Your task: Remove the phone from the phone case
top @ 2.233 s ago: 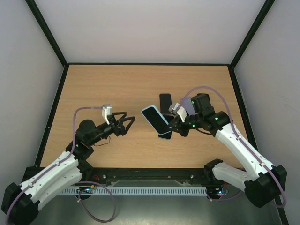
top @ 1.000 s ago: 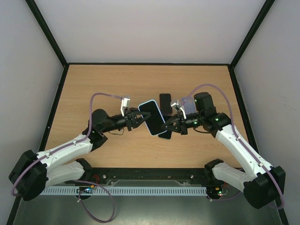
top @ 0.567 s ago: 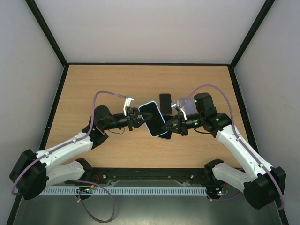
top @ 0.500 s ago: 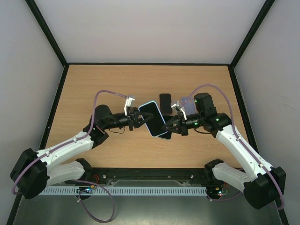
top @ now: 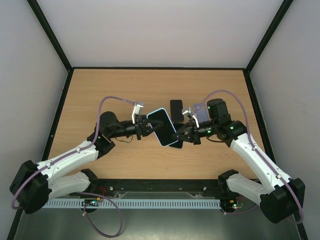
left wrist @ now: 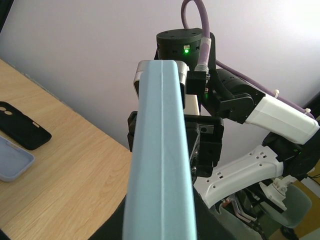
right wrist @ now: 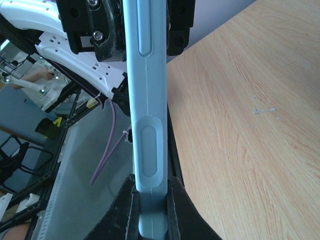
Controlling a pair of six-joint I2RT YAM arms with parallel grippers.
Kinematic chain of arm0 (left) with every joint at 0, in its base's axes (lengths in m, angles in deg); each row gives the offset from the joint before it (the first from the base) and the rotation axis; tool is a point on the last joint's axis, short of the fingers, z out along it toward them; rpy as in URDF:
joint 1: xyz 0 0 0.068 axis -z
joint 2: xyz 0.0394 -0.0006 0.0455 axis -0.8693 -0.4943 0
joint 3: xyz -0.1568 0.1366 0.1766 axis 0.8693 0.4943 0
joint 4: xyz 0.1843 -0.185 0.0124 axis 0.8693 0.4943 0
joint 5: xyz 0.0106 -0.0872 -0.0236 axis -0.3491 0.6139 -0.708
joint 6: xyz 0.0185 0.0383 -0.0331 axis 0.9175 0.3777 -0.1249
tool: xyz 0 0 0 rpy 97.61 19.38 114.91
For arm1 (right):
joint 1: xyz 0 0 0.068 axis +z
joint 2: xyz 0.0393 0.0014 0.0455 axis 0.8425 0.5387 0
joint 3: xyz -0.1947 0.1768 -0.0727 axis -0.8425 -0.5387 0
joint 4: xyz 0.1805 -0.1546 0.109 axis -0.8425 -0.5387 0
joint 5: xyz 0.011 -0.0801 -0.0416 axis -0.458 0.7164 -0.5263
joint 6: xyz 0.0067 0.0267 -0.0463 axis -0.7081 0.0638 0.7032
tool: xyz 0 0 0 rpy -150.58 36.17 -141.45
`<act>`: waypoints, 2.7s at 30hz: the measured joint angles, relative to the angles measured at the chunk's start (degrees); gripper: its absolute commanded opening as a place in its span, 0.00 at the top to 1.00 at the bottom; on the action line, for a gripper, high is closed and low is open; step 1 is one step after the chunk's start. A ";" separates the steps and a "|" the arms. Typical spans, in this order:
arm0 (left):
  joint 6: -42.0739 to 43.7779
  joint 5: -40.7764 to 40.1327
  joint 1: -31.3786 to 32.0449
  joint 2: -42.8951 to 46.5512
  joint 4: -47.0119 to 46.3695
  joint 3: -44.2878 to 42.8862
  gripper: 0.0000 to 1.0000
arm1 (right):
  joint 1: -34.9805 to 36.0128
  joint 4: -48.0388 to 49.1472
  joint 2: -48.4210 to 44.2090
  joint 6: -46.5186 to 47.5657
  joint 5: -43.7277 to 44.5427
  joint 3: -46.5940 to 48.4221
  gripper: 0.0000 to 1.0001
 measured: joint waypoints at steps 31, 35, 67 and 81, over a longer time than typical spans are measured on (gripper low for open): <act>6.21 15.37 -1.40 0.94 13.46 -6.27 0.94 | 10.47 -26.71 -0.44 39.21 15.78 6.71 0.46; 4.68 15.63 -1.40 -0.09 11.45 -6.27 0.94 | 11.28 -24.96 -1.81 36.28 15.41 6.80 0.51; 1.75 15.74 -1.40 -0.15 9.05 -6.21 0.97 | 11.50 -18.16 -4.74 30.27 14.14 6.88 0.73; -7.52 15.65 0.87 -1.99 3.17 -4.66 0.98 | 12.00 -22.08 -5.51 37.97 13.73 6.88 0.81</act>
